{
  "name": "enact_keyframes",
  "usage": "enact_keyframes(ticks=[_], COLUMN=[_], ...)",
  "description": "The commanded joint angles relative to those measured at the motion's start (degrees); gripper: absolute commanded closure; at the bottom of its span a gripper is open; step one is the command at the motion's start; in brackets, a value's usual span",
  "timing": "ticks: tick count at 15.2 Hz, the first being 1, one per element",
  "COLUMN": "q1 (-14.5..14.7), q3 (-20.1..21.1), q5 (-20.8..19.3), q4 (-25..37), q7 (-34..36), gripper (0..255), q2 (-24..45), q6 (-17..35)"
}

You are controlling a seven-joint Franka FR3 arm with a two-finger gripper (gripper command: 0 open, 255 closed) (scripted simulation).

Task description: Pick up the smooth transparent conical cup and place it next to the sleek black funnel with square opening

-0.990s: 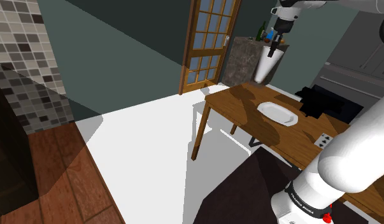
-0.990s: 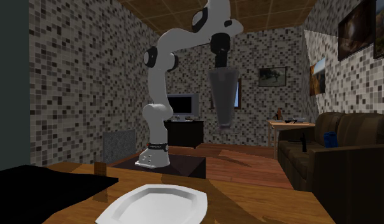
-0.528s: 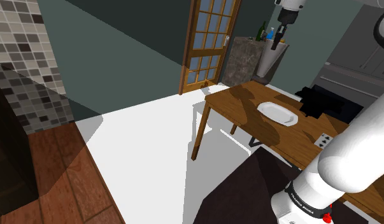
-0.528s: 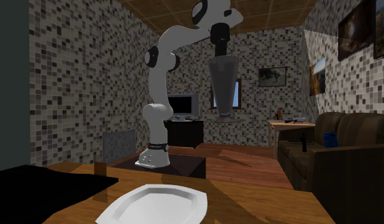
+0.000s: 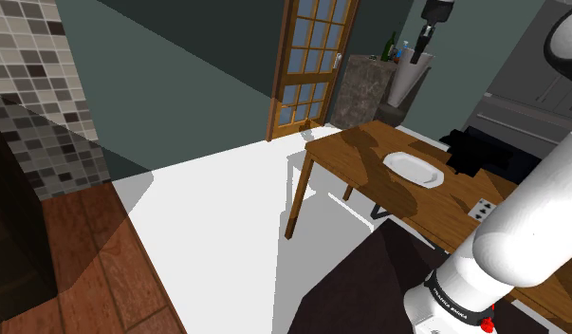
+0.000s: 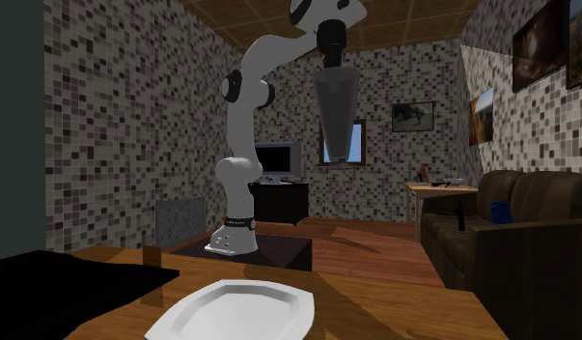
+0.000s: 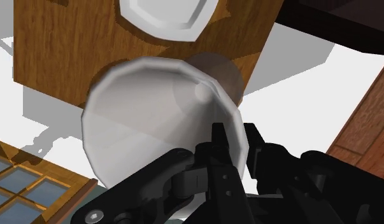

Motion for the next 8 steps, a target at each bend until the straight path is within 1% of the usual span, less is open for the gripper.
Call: enact_keyframes(ticks=[1, 8], q1=[-0.9, -4.8], q3=[-0.9, -5.4], q5=[-0.2, -1.0], q4=[-0.6, -3.6], q7=[-1.8, -10.3], gripper=[255, 255], q2=[-0.9, -4.1], q6=[0.0, 1.2])
